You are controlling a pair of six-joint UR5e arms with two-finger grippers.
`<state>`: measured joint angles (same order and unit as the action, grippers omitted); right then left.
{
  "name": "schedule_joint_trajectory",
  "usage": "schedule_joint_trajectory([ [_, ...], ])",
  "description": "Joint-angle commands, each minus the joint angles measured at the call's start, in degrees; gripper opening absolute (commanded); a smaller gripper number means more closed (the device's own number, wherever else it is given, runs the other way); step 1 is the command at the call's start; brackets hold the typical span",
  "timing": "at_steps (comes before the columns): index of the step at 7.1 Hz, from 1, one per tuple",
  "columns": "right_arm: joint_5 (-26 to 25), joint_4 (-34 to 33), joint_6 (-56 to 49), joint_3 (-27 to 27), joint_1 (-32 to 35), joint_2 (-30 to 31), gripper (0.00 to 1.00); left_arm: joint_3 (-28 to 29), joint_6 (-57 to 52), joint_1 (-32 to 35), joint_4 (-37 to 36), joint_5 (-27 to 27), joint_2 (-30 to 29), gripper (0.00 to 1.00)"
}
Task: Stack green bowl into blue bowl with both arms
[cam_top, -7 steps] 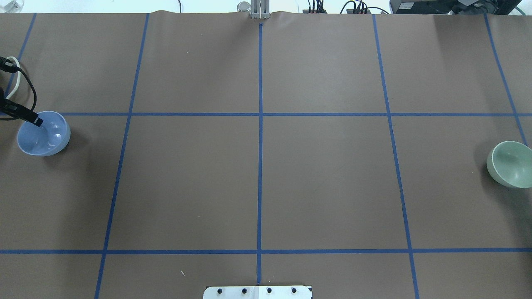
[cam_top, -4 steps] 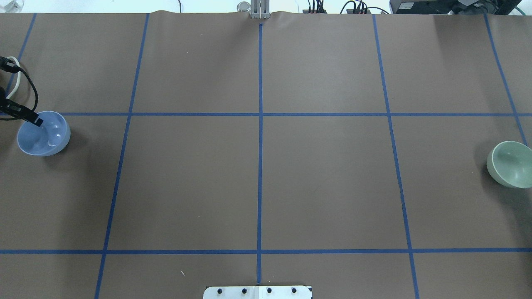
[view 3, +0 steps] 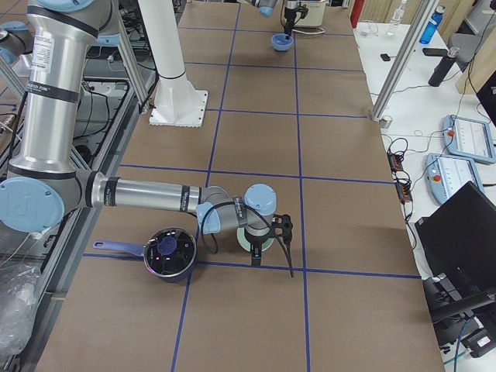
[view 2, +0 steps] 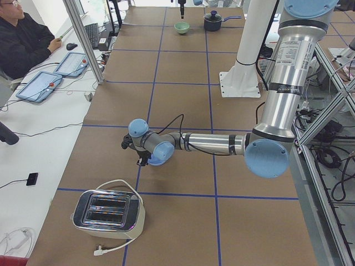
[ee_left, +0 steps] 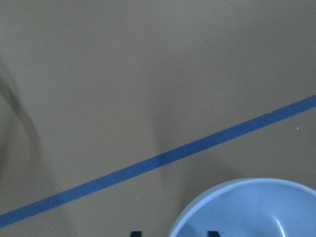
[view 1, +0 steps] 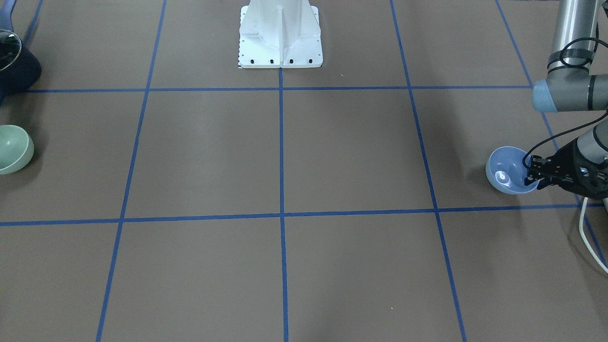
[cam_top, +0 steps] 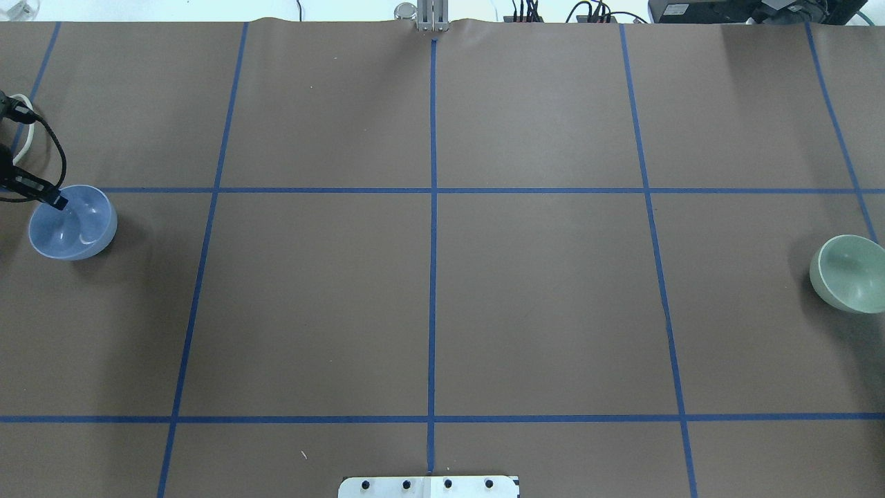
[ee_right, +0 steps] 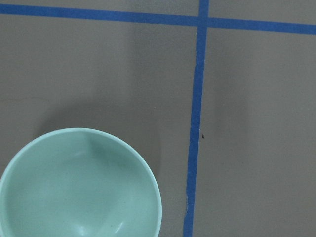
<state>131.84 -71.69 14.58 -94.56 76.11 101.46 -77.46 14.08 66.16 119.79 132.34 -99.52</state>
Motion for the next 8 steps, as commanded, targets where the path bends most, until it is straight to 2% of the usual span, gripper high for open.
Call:
schedule_joint_trajectory([
  [1, 0.1, 0.0, 0.1, -0.1, 0.0, 0.0, 1.0, 0.0, -0.1, -0.1, 0.0, -0.1, -0.1, 0.0],
  [4, 0.0, 0.0, 0.3, -0.1, 0.0, -0.1, 1.0, -0.8, -0.1, 0.0, -0.5, 0.6, -1.5, 0.0],
  [5, 0.1, 0.0, 0.4, -0.1, 0.0, -0.1, 1.0, -3.4, 0.3, 0.0, -1.7, 1.5, -2.2, 0.0],
  [6, 0.1, 0.1, 0.4, -0.1, 0.0, 0.1, 1.0, -6.2, 0.6, 0.1, -7.4, 5.0, -4.9, 0.0],
  [7, 0.2, 0.1, 0.4, 0.1, 0.0, 0.5, 1.0, -10.7, 2.0, 0.0, -15.6, 4.9, -7.6, 0.0],
  [8, 0.1, 0.1, 0.0, 0.1, 0.0, 1.2, 1.0, -13.7, 10.4, -0.1, -18.0, 4.8, -10.1, 0.0],
])
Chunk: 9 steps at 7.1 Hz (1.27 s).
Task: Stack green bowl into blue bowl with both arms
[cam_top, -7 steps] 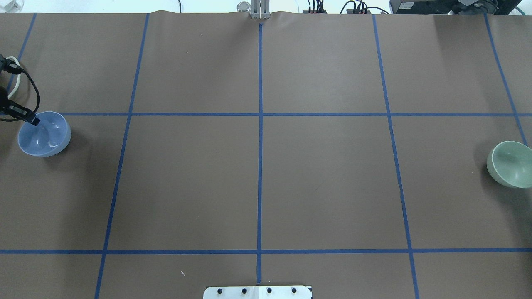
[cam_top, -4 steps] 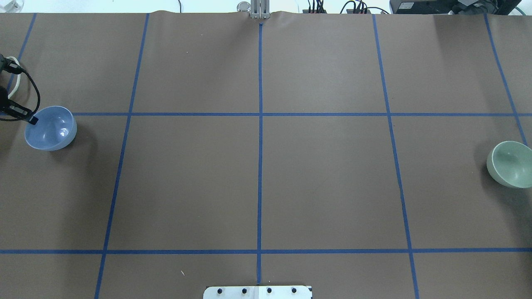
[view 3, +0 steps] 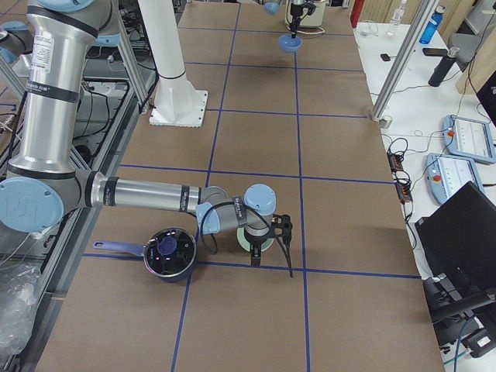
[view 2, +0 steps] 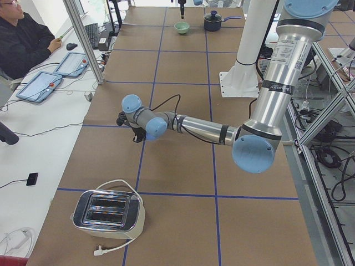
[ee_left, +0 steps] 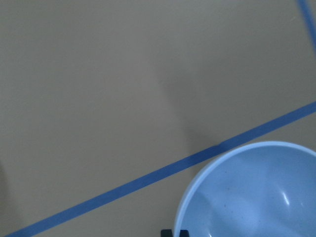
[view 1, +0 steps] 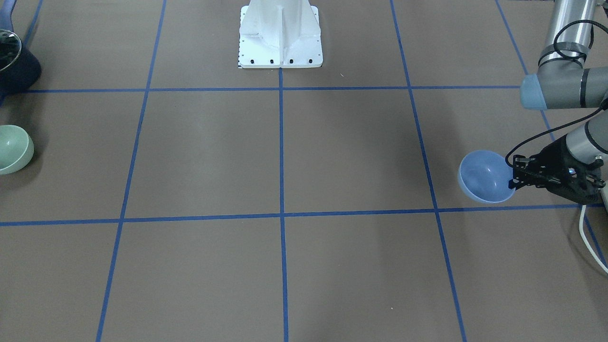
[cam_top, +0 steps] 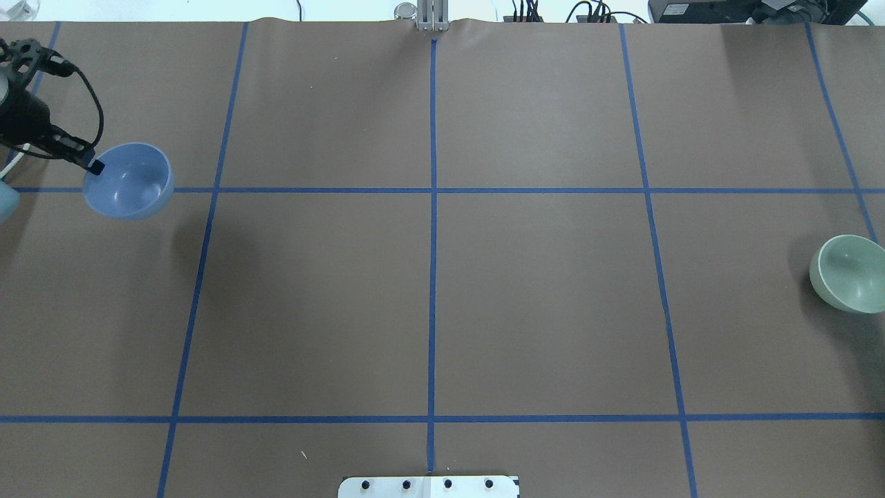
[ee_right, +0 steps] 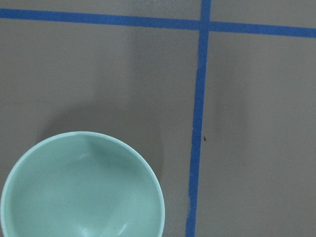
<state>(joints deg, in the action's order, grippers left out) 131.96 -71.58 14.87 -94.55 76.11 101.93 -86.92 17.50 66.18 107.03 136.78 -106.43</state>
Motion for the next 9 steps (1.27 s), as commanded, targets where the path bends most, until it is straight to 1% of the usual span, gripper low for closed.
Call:
schedule_joint_trajectory([
  [1, -0.5, 0.0, -0.4, 0.4, 0.0, 1.2, 1.0, -6.7, 14.1, -3.1, -5.5, 0.0, -4.9, 0.0],
  [2, -0.9, 0.1, -0.4, 0.8, -0.1, 1.5, 1.0, -7.5, 22.3, -8.2, -5.5, -5.0, -7.8, 0.0],
  [3, -1.1, 0.6, -0.4, 1.4, -0.1, 1.5, 1.0, -7.6, 28.7, -11.3, -5.6, -7.0, -10.6, 0.0],
  [4, -1.1, 5.9, 0.1, 5.0, -0.2, 1.2, 1.0, -7.6, 33.7, -13.8, -5.6, -7.4, -13.4, 0.0],
  [5, -0.4, 7.7, 1.6, 5.6, -0.2, 0.0, 1.0, -7.6, 36.9, -16.1, -5.6, -10.3, -14.8, 0.0],
  [8, -0.3, 7.6, 4.9, 6.1, -1.2, -1.9, 0.99, -7.7, 46.2, -24.3, -5.6, -18.1, -17.7, 0.0],
  [9, -0.1, 7.7, 5.5, 6.1, -1.5, -1.9, 0.99, -7.4, 48.9, -26.1, -5.7, -19.0, -19.7, 0.0],
])
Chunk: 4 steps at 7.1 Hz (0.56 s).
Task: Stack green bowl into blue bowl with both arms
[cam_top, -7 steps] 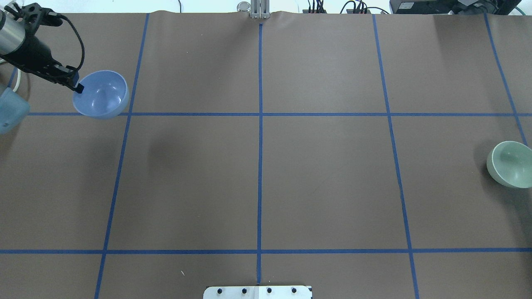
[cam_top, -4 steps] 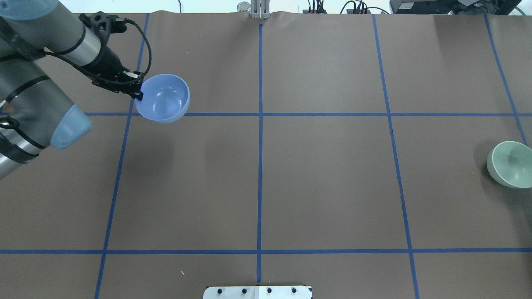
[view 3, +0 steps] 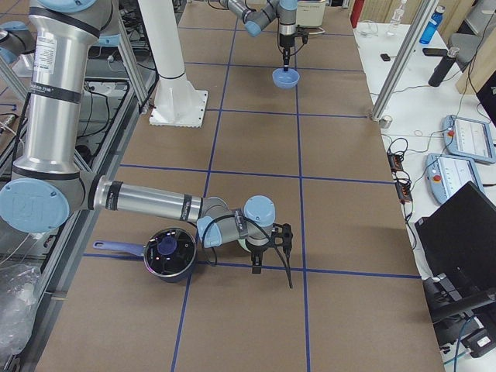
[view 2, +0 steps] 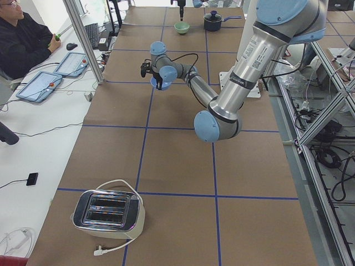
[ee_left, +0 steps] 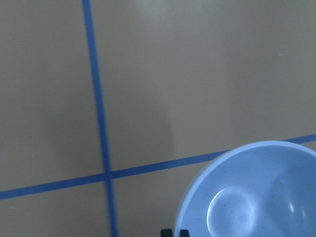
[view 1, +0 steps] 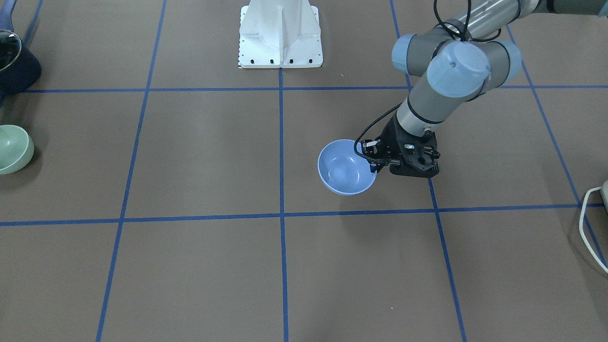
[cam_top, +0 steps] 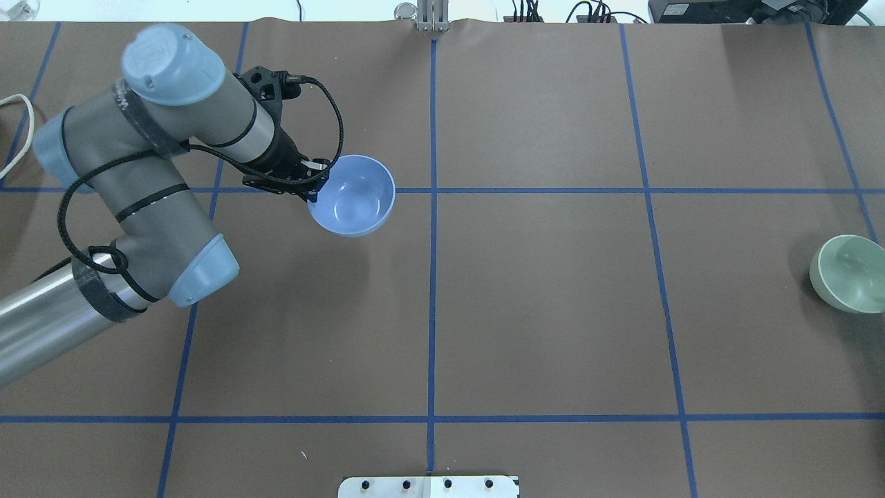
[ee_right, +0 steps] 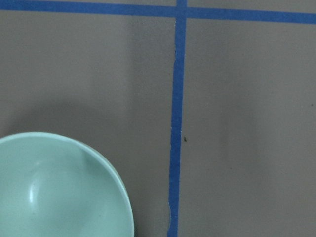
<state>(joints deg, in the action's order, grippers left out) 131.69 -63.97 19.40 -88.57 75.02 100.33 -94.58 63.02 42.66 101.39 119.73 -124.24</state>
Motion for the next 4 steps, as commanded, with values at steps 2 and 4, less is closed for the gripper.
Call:
schedule_joint_trajectory([
  [2, 1.5, 0.2, 2.3, 0.3, -1.3, -0.4, 0.99, 0.5, 4.9, -5.2, 0.0, -5.5, -2.6, 0.0],
  [4, 1.5, 3.0, 2.4, 2.8, -2.1, -0.4, 0.99, 0.6, 6.6, -6.3, 0.0, -6.0, -3.2, 0.0],
])
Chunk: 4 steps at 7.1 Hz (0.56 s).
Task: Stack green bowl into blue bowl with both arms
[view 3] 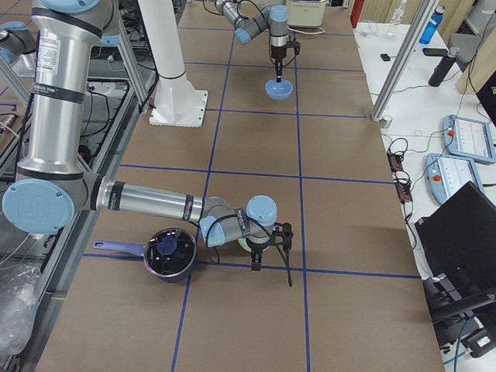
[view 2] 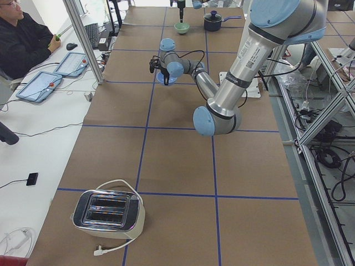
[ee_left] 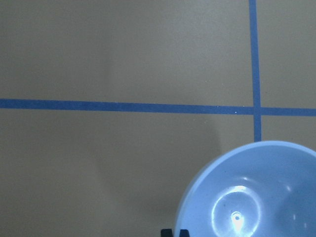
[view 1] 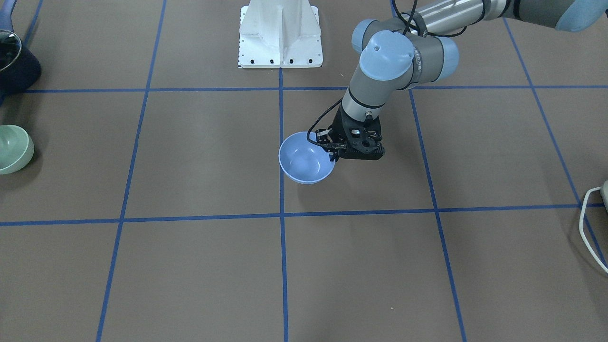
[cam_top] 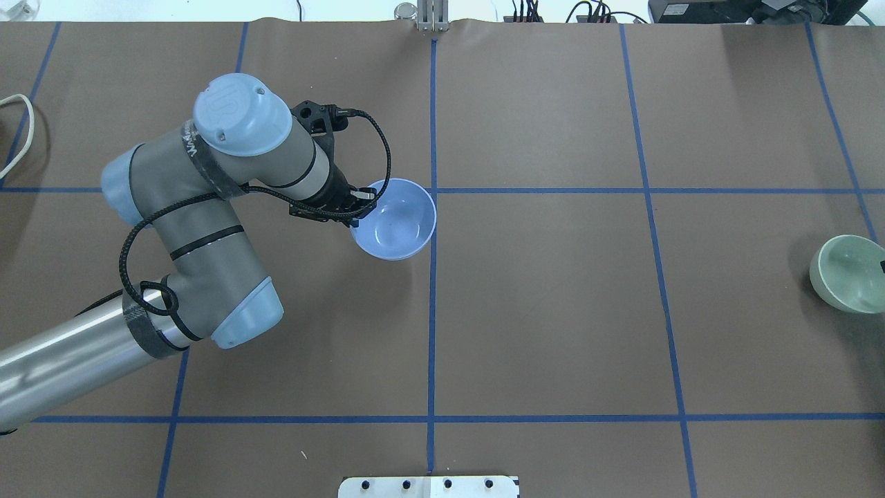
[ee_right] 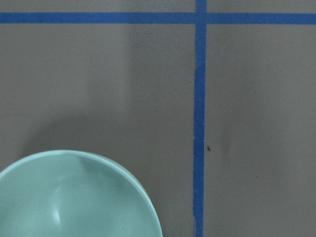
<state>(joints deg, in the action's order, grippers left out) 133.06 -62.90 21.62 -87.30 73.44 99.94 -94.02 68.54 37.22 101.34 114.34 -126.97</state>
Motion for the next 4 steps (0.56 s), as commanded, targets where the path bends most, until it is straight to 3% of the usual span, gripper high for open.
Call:
schedule_joint_trajectory([
  [1, 0.1, 2.3, 0.2, 1.9, -0.7, -0.3, 0.98, 0.0, 1.5, -1.5, 0.0, -1.4, -0.6, 0.0],
  [4, 0.2, 2.3, 0.2, 2.1, -0.8, -0.4, 0.94, 1.6, 3.8, -6.2, 0.1, -7.4, -1.4, 0.0],
])
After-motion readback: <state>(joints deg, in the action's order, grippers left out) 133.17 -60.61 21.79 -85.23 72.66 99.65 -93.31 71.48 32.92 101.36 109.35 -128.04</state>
